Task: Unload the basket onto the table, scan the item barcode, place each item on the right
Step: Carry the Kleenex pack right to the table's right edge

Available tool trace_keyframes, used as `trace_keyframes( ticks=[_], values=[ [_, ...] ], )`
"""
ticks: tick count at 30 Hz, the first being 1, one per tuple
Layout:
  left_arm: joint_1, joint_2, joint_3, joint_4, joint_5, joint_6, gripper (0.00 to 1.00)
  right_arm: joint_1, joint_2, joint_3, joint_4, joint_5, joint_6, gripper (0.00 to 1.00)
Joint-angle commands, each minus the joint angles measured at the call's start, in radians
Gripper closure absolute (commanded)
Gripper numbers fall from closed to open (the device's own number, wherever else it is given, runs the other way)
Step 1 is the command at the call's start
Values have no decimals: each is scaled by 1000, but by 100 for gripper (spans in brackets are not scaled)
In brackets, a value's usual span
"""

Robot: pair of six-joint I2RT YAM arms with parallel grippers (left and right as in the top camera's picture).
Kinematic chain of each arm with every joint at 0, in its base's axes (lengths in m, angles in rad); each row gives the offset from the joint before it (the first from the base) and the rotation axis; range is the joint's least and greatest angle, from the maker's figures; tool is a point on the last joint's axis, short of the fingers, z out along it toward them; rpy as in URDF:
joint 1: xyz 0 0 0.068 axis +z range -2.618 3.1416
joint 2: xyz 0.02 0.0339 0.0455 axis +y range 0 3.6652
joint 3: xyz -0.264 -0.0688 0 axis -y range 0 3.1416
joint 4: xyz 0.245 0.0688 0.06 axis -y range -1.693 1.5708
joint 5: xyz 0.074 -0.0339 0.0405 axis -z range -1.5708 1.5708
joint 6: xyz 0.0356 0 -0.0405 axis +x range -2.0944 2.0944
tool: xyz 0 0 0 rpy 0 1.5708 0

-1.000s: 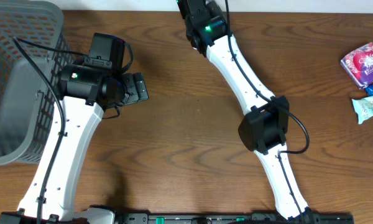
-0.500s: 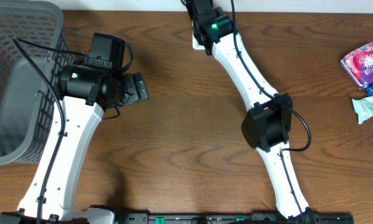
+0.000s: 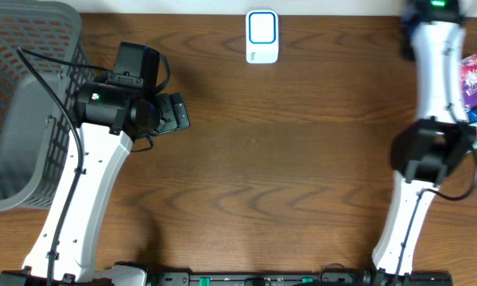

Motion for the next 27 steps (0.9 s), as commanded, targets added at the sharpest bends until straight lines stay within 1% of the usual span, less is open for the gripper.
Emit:
trace_keyframes(
  ticks=[1, 4, 7, 9, 11, 13, 15, 16, 19, 20, 21, 22, 25, 27],
  values=[
    [4, -2, 8, -4, -20, 6, 2, -88, -35, 0, -40, -127, 94, 99],
    [4, -2, 8, -4, -20, 6, 2, -157, -35, -8, -46, -196, 95, 99],
    [4, -2, 8, -4, -20, 6, 2, -213, -35, -17, -42, -181, 94, 90],
    [4, -2, 8, -4, -20, 6, 2, -245, -35, -27, -42, -180, 99, 82],
    [4, -2, 8, -4, -20, 6, 2, -263, -35, -37, -43, -178, 134, 68],
    [4, -2, 8, -4, -20, 6, 2, -281, -35, -58, -44, -176, 158, 60],
    [4, -2, 8, -4, -20, 6, 2, -291, -35, -79, -43, -177, 172, 39],
    [4, -2, 8, -4, -20, 6, 2, -293, -35, -90, -43, -177, 177, 21],
    [4, -2, 8, -4, -20, 6, 2, -291, -35, -99, -62, -206, 180, 19],
    [4, -2, 8, -4, -20, 6, 2, -287, -40, -97, -72, -216, 181, 17],
    [4, -2, 8, -4, -21, 6, 2, -282, -55, -96, -80, -238, 184, 3],
    [4, -2, 8, -4, -20, 6, 2, -279, -66, -96, -80, -253, 184, 1],
    [4, -2, 8, -4, -20, 6, 2, -269, -134, -97, -85, -351, 183, 1],
    [4, -2, 8, -4, -20, 6, 2, -261, -183, -97, -89, -471, 158, 2]
  ],
)
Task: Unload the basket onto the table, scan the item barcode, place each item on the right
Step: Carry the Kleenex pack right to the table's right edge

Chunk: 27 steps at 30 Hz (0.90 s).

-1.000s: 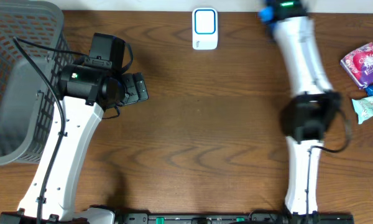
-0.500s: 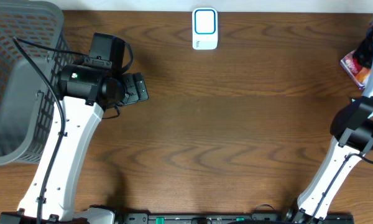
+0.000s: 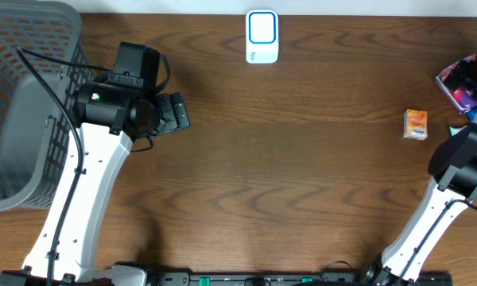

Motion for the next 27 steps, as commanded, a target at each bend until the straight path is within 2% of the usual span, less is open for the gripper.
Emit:
trace_keyframes(
  ticks=[1, 2, 3, 5, 6, 8, 13, 16, 24, 27],
  values=[
    [4, -2, 8, -4, -20, 6, 2, 25, -153, 6, -8, -227, -39, 5],
    [4, -2, 8, -4, -20, 6, 2, 27, -160, 6, -15, -269, -68, 13],
    [4, -2, 8, -4, -20, 6, 2, 41, -168, 6, -56, -346, -132, 38],
    [4, -2, 8, -4, -20, 6, 2, 59, -160, -7, -116, -359, -153, 63],
    [4, -2, 8, -4, -20, 6, 2, 65, -156, -20, -137, -359, -153, 70],
    [4, -2, 8, -4, -20, 6, 2, 89, -144, -87, -164, -359, -153, 99],
    [4, -2, 8, -4, -20, 6, 2, 155, -140, -380, -34, -285, -158, 99],
    [4, -2, 8, -4, -20, 6, 2, 160, -140, -483, 60, -276, -146, 99],
    [4, -2, 8, -4, -20, 6, 2, 123, -140, -663, 347, -269, -194, 99],
    [4, -2, 8, -4, -21, 6, 2, 108, -140, -709, 402, -193, -193, 99]
  ],
)
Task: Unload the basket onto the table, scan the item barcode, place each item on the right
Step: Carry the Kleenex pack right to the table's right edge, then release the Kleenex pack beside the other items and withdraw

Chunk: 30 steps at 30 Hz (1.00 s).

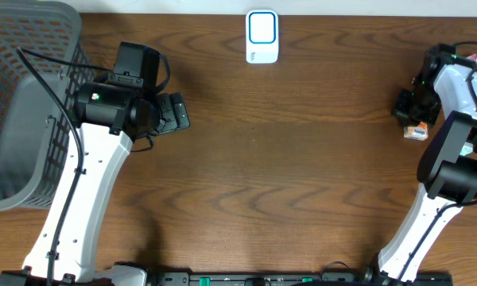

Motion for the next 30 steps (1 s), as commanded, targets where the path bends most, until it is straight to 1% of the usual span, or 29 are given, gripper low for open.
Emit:
trace_keyframes(
  ticks=[1, 4, 6, 8, 10, 15, 20, 22, 24, 25, 26, 30],
  values=[
    [4, -3, 8, -4, -20, 6, 2, -24, -8, -53, 45, 132, -22, 99],
    [4, -3, 8, -4, -20, 6, 2, -53, -11, -32, 45, 482, -4, 99],
    [4, -3, 8, -4, -20, 6, 2, -60, -12, 16, 10, 591, 18, 99],
    [4, -3, 8, -4, -20, 6, 2, -60, -12, 78, -34, 610, 33, 99],
    [4, -3, 8, -4, -20, 6, 2, -53, -12, 156, -91, 554, 39, 99],
    [4, -3, 8, -4, -21, 6, 2, -16, -12, 335, -232, 311, 39, 99],
    [4, -3, 8, -4, -20, 6, 2, 28, -13, 426, -356, 84, 38, 99],
    [4, -3, 8, -4, -20, 6, 2, 43, -31, 453, -391, -48, 20, 99],
    [4, -3, 8, -4, -20, 6, 2, 64, -91, 455, -414, -166, 0, 98],
    [4, -3, 8, -4, -20, 6, 2, 73, -117, 455, -420, -184, 0, 98],
    [4, -3, 8, -4, -20, 6, 2, 89, -156, 455, -429, -198, -1, 97],
    [4, -3, 8, -4, -20, 6, 2, 169, -340, 451, -491, -188, -39, 80]
  ],
)
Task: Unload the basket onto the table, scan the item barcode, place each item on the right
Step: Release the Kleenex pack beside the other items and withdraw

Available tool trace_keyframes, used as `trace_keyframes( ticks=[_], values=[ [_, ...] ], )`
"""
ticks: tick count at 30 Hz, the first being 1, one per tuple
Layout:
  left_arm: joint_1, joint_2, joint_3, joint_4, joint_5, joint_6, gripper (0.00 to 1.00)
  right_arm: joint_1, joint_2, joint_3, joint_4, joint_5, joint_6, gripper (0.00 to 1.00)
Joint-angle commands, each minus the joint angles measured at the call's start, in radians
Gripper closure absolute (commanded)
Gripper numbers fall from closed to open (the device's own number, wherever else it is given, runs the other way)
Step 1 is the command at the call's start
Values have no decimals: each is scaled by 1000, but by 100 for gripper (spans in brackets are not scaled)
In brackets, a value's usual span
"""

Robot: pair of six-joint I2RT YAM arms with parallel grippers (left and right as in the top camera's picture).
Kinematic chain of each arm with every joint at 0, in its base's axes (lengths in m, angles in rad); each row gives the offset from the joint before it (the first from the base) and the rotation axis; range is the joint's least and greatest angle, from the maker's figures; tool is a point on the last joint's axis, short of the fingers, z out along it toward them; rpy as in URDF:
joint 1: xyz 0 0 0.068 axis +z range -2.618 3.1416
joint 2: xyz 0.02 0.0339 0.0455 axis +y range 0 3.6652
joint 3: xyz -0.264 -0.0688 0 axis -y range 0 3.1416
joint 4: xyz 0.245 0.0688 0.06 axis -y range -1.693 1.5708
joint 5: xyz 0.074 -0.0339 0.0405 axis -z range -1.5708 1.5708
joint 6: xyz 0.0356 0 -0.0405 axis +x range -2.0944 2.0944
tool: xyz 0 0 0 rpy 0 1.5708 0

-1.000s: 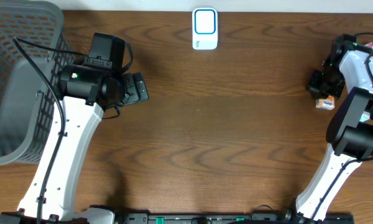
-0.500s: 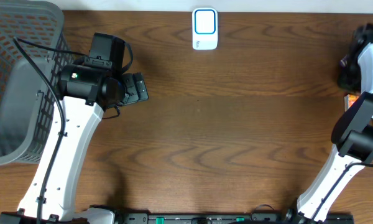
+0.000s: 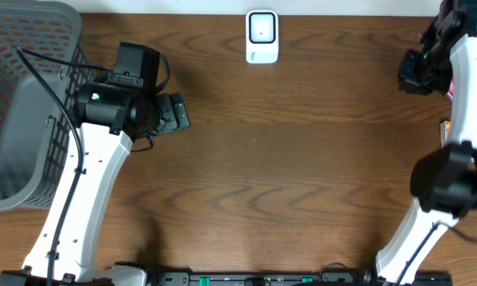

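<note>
The white barcode scanner lies at the table's far edge, middle, with a dark-rimmed pale window facing up. My right gripper hangs at the far right, well right of the scanner; its dark head hides the fingers and whatever may be between them. A thin orange sliver shows on the table against the right arm's left side. My left gripper points right over bare wood at the left, nothing seen in it, and its jaws are too dark to read.
A grey mesh basket fills the far left corner, partly under the left arm. A pink edge of a packet peeks out beside the right arm, which runs down the right side.
My right gripper was down at the small orange box; now it is farther back, near the far right corner. The spot where the box lay is bare wood. The scanner's window rim changed from blue to dark.
First the right arm lay along the right side over the packets. Then it was swung off to the right, and an orange box showed on the wood. Then its gripper was at that box. Now the gripper sits farther back. The left arm never moved.
</note>
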Motion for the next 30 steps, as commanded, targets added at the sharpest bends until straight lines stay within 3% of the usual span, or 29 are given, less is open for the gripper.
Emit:
trace_keyframes(
  ticks=[1, 5, 9, 10, 11, 13, 14, 20, 30],
  values=[
    [4, -3, 8, -4, -20, 6, 2, 66, -192, 21, -43, -46, -36, 78],
    [4, -3, 8, -4, -21, 6, 2, 135, -350, -32, -92, -6, -37, 73],
    [4, -3, 8, -4, -20, 6, 2, 215, -536, -206, -89, 34, -36, 71],
    [4, -3, 8, -4, -20, 6, 2, 234, -594, -274, -80, 28, -32, 65],
    [4, -3, 8, -4, -20, 6, 2, 246, -624, -313, -78, 27, -31, 54],
    [4, -3, 8, -4, -20, 6, 2, 278, -709, -428, -82, 27, -8, 7],
    [4, -3, 8, -4, -20, 6, 2, 294, -750, -489, -92, 27, 6, 1],
    [4, -3, 8, -4, -20, 6, 2, 320, -877, -709, -149, 27, 254, 1],
    [4, -3, 8, -4, -20, 6, 2, 320, -881, -750, -166, 33, 266, 1]
  ],
)
